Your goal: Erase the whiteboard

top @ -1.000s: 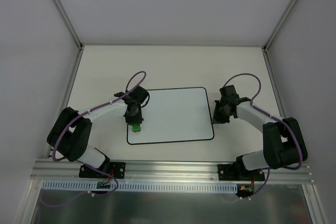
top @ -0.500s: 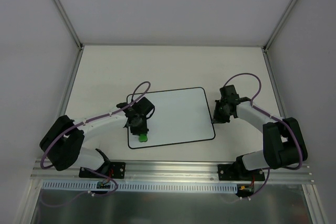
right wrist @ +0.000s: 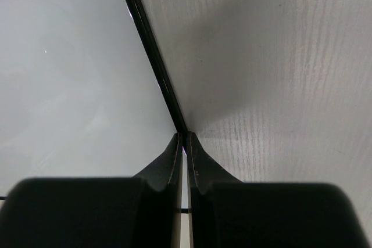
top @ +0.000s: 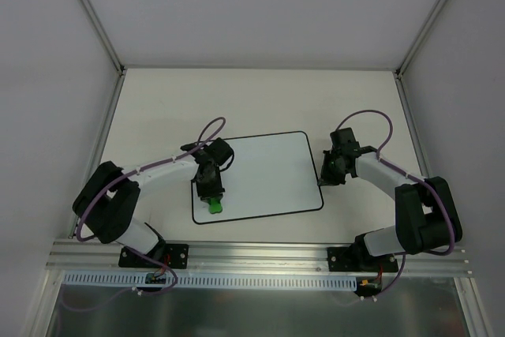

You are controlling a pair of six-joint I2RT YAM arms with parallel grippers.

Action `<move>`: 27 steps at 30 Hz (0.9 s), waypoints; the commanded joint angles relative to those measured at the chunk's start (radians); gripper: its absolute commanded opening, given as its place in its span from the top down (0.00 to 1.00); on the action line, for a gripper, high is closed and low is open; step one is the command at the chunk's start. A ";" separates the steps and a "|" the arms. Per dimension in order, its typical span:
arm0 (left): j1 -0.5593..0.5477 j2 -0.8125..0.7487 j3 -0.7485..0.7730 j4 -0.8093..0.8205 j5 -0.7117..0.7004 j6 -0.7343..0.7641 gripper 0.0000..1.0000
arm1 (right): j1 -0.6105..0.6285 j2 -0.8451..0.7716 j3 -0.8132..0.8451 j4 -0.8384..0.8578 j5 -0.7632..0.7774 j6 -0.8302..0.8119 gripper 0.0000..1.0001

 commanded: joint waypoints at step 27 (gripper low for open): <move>0.105 0.097 0.049 -0.255 -0.210 -0.048 1.00 | 0.003 -0.008 -0.038 0.077 -0.082 -0.025 1.00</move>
